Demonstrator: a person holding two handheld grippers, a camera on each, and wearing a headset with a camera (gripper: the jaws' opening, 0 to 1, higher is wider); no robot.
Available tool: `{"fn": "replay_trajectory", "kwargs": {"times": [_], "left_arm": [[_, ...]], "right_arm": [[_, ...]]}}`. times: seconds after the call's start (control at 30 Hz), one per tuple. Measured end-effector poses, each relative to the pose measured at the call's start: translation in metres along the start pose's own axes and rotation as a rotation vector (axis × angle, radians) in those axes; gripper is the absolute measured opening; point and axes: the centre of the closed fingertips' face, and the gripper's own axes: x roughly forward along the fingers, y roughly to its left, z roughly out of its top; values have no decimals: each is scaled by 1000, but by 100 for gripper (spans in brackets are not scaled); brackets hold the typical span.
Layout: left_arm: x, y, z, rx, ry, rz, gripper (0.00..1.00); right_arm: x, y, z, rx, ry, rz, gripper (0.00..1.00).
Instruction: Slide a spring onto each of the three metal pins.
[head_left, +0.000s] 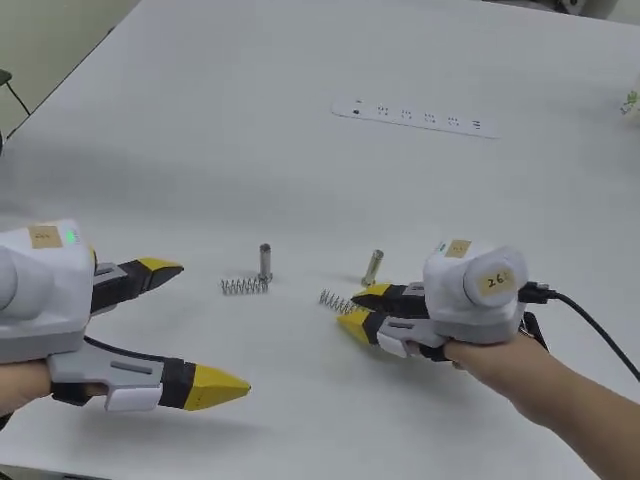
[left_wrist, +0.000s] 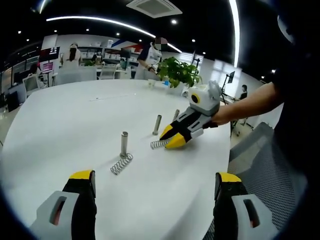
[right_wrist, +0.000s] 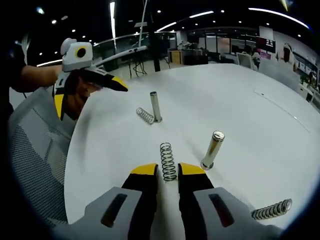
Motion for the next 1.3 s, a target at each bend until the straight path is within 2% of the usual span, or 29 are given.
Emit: {"fn": "replay_trajectory", "kwargs": {"times": [0.07, 0.27, 0.47, 0.6, 0.83, 1.0, 1.17, 1.3], "left_arm": [[0, 0, 0, 0, 1, 1, 97], [0, -1, 2, 2, -2, -1, 96], [0, -7, 7, 15, -8, -13, 96], [2, -9, 9, 19, -7, -19, 95], [6, -20, 15, 40, -3, -45, 94], [9, -29, 19, 48, -3, -83, 93], [16, -41, 18, 59, 18, -133, 89], [21, -51, 19, 69, 26, -174, 86]], "right_arm": [[0, 1, -1, -13, 1, 6, 9], [-2, 4, 0, -43, 1, 15, 8], [-17, 9, 10, -60, -30, 24, 8], [-29, 7, 16, -62, -47, 19, 8], [-48, 6, 21, -62, -66, 21, 8], [-62, 5, 22, -88, -69, 26, 8], [-74, 3, 21, -110, -67, 37, 8], [-82, 8, 20, -133, -65, 66, 8]]}}
